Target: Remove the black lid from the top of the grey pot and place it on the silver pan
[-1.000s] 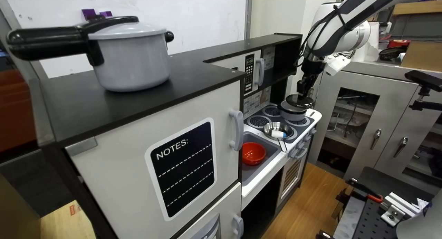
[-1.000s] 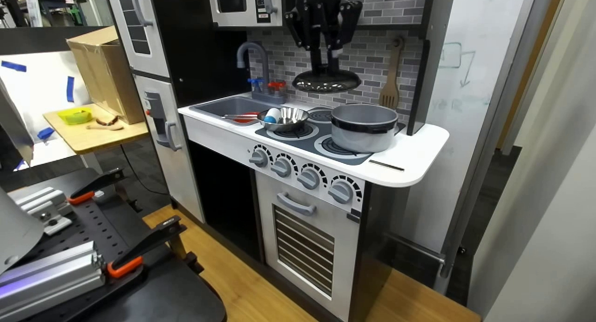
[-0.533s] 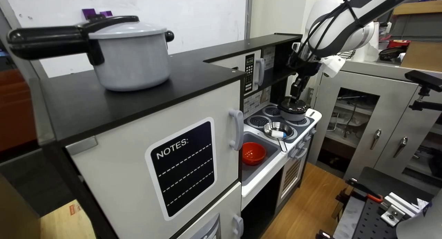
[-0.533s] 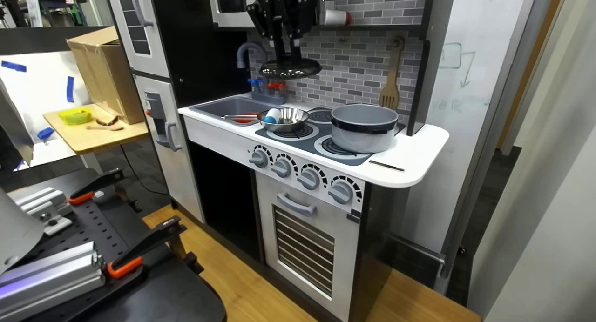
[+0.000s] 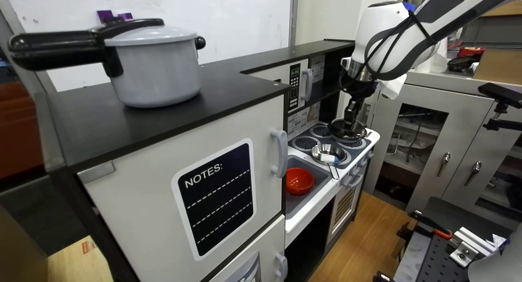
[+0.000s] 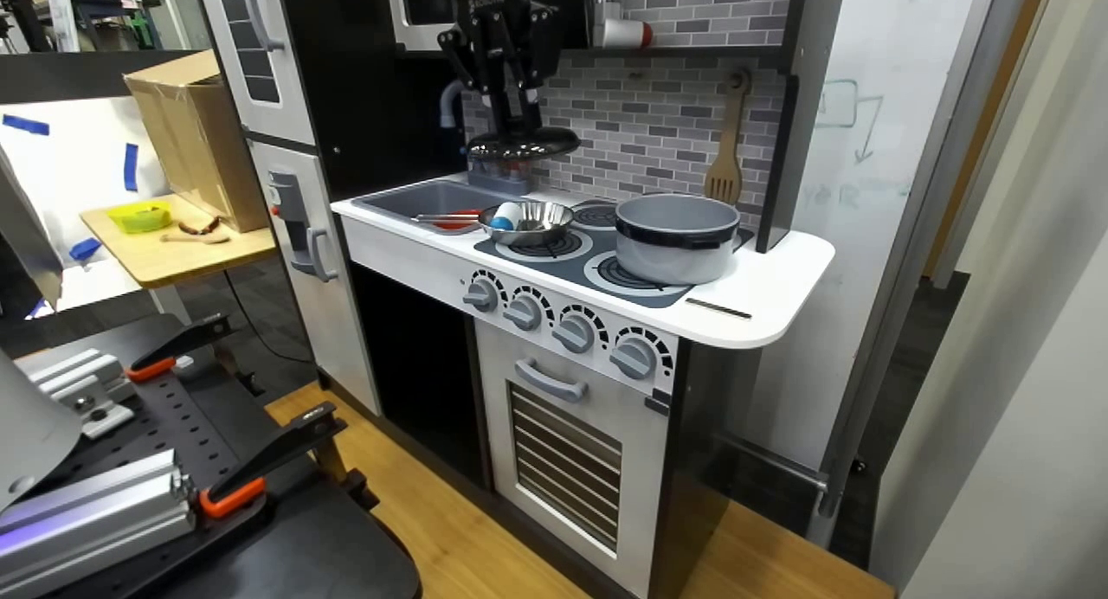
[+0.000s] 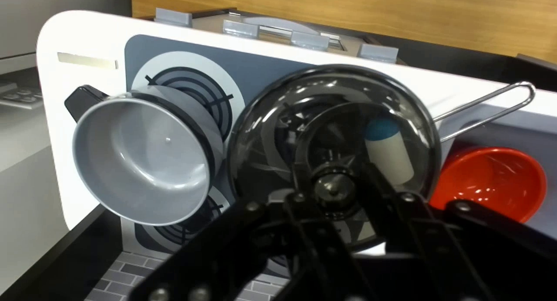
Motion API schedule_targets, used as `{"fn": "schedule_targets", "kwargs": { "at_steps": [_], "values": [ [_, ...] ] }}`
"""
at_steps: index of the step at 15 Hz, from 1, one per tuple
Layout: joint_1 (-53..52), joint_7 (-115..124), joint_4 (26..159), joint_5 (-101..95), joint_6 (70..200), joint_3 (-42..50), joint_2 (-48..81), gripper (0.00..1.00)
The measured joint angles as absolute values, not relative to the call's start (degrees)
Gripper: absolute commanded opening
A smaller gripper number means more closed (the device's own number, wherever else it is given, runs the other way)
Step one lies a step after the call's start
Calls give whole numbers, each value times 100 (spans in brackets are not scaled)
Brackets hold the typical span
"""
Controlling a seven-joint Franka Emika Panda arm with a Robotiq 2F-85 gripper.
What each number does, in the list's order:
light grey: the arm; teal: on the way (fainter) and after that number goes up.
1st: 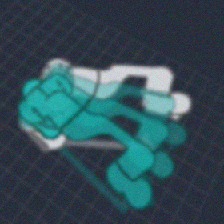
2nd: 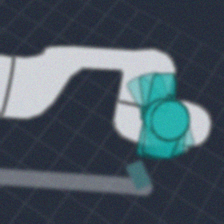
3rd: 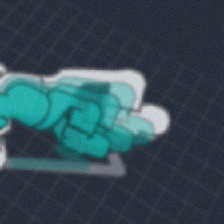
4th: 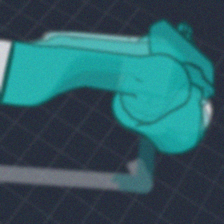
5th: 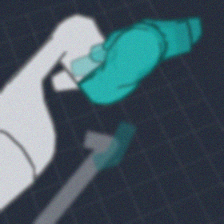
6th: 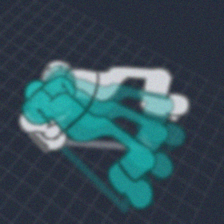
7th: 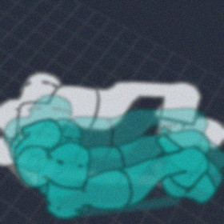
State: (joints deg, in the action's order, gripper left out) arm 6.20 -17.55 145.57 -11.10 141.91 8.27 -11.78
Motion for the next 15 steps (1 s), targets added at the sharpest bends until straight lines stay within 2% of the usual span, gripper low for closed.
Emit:
{"fn": "schedule_targets", "kwargs": {
  "at_steps": [6, 15],
  "values": [
    [618, -940, 14626, -2017, 14190, 595, -1165, 10],
    [537, -903, 14610, -2117, 14205, 435, -977, 12]
  ]
}}
